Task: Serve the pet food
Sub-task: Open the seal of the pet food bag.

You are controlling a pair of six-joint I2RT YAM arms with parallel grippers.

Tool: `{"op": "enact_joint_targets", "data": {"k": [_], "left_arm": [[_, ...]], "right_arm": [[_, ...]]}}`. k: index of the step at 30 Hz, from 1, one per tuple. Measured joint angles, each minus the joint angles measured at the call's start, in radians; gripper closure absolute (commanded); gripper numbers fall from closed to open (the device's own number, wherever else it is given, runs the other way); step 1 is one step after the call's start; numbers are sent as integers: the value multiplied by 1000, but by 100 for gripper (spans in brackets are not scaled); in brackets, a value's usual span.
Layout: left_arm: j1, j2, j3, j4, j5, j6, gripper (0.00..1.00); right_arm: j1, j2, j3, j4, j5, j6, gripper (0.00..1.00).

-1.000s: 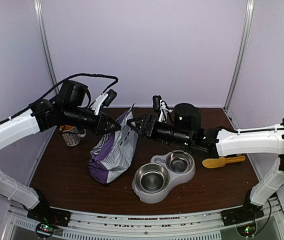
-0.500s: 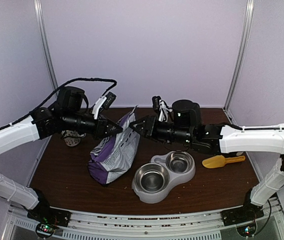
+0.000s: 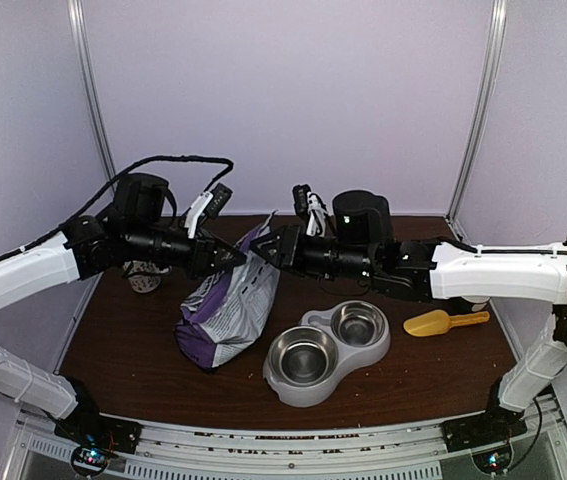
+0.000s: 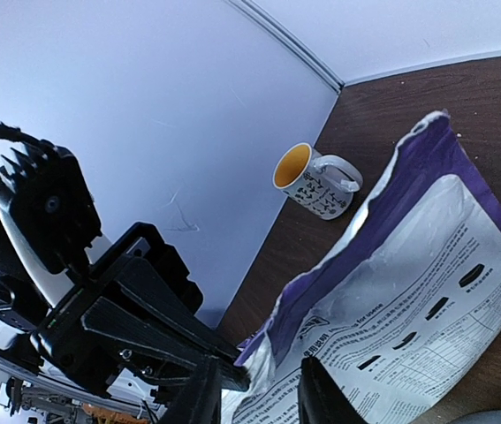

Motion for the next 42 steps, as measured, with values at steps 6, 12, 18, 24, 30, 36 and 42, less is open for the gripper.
{"op": "enact_joint_targets", "data": {"k": [6, 12, 18, 24, 30, 36, 42], "left_arm": [[0, 0, -4, 5, 3, 0, 100], [0, 0, -6, 9, 2, 0, 100], [0, -5, -18, 24, -2, -1, 100], [2, -12, -30, 40, 1, -1, 100], [9, -12, -36, 47, 15, 0, 100], [14, -12, -37, 47, 19, 0, 100], [29, -14, -41, 47, 38, 4, 100]], "right_arm": [[4, 39, 10, -3, -16, -2, 78], [4, 39, 10, 0, -19, 2, 82], [5, 39, 8, 4, -18, 13, 85], [5, 40, 5, 13, -18, 23, 85], [5, 62, 8, 34, -19, 24, 86], [4, 75, 12, 42, -20, 24, 87], [2, 95, 27, 60, -39, 16, 100]]}}
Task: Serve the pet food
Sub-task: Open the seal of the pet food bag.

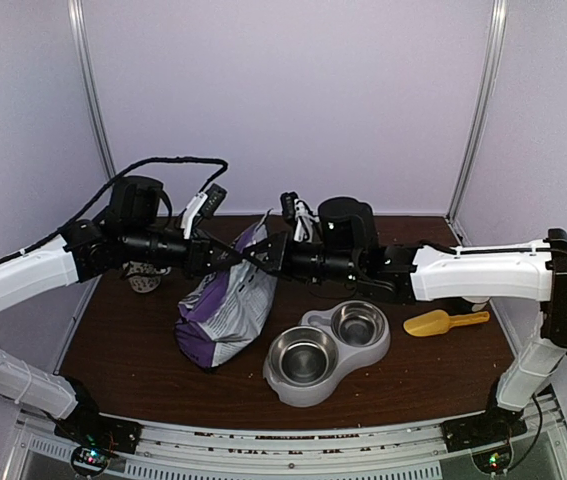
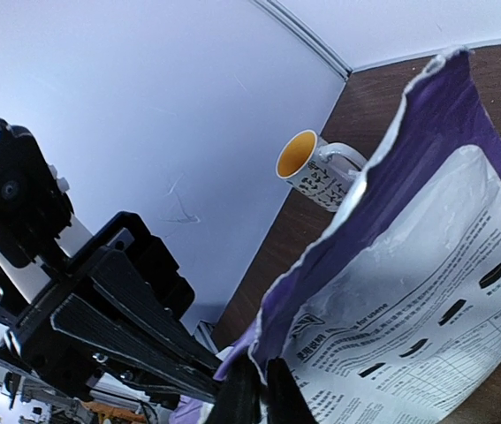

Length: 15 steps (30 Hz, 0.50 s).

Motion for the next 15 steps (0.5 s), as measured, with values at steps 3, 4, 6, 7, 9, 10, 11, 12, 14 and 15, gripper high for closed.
{"op": "enact_joint_targets", "data": {"k": [3, 4, 6, 7, 9, 10, 11, 12, 14, 15], "left_arm": [[9, -3, -1, 0, 4, 5, 100], [11, -5, -2, 0, 4, 7, 100], [15, -11, -2, -2, 2, 10, 100], [17, -13, -2, -2, 2, 11, 100], [18, -16, -2, -3, -5, 12, 100], [18, -19, -3, -3, -12, 12, 100], [18, -24, -6, -3, -21, 11, 100], [18, -30, -10, -1, -28, 11, 100], [18, -45, -21, 0, -45, 10, 100], [17, -51, -27, 1, -53, 10, 100]], "right_arm": [[-1, 14, 29, -11, -12, -16, 100], [-1, 19, 40, -20, -13, -24, 100], [0, 29, 74, -62, -11, -47, 100], [2, 33, 94, -91, -4, -59, 100], [11, 45, 148, -175, 26, -87, 100], [16, 52, 177, -217, 45, -99, 100], [23, 61, 209, -264, 67, -111, 100], [31, 72, 246, -315, 93, -124, 100], [46, 93, 299, -389, 137, -141, 100], [54, 103, 322, -419, 162, -146, 100]]}}
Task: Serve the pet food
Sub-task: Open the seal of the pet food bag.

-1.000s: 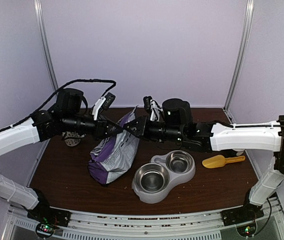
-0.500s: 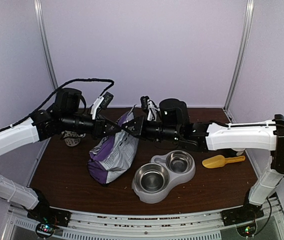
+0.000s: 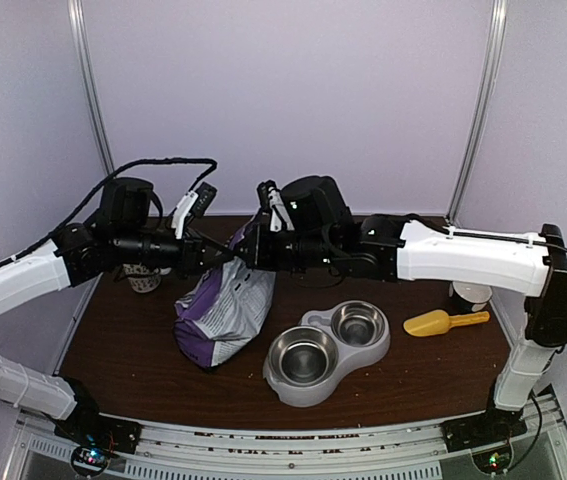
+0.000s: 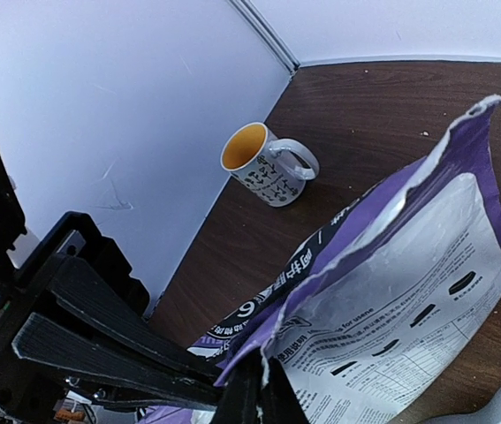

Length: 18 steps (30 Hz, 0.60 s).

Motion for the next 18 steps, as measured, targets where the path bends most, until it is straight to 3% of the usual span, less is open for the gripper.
{"op": "enact_joint_targets", "data": {"k": [18], "left_arm": [[-32, -80, -45, 59, -98, -5, 100]], "right_arm": [[33, 64, -12, -138, 182, -12, 100]]}}
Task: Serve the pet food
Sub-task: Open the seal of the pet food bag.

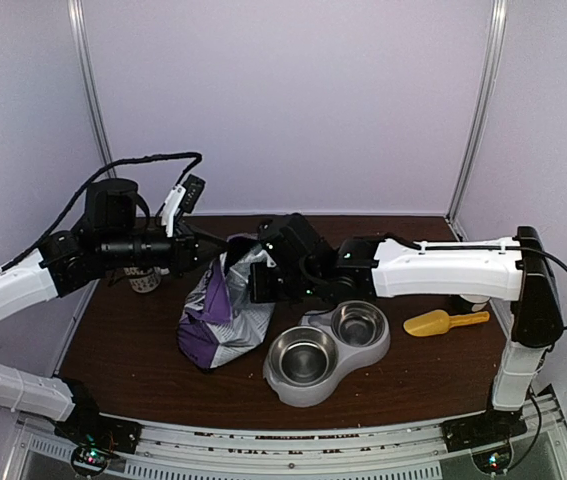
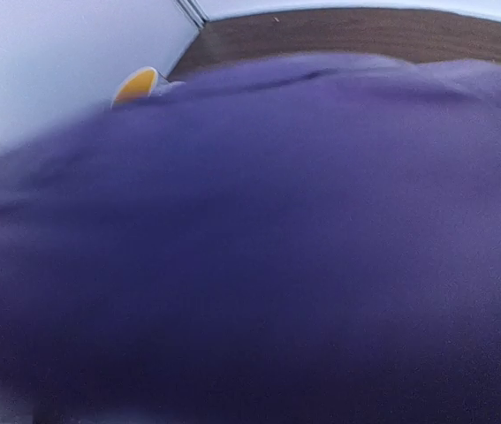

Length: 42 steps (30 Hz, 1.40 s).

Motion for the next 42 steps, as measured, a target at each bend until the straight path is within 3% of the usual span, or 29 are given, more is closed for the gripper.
{"op": "enact_joint_targets", "data": {"k": [8, 18, 19, 23, 28, 36, 42], "left_arm": [[-1, -11, 18, -21, -43, 10, 100], [-9, 19, 106, -127, -151, 37, 100], [-10, 19, 109, -130, -161, 38, 100], [-10, 18, 111, -135, -186, 41, 100], [-10, 13, 111, -136, -198, 51, 100], [-10, -2, 88, -113, -207, 68, 100], [-10, -8, 76, -98, -207, 74, 100]], "right_arm": [[-12, -8, -87, -19, 12, -15, 100], [-18, -180, -171, 71, -71, -19, 100], [-18, -200, -185, 86, -76, -18, 96], [-27, -280, -277, 187, -108, -1, 61], [-60, -293, -382, 341, -174, 57, 48], [-73, -205, -401, 518, -257, 119, 48], [-75, -130, -368, 573, -285, 147, 60]]}}
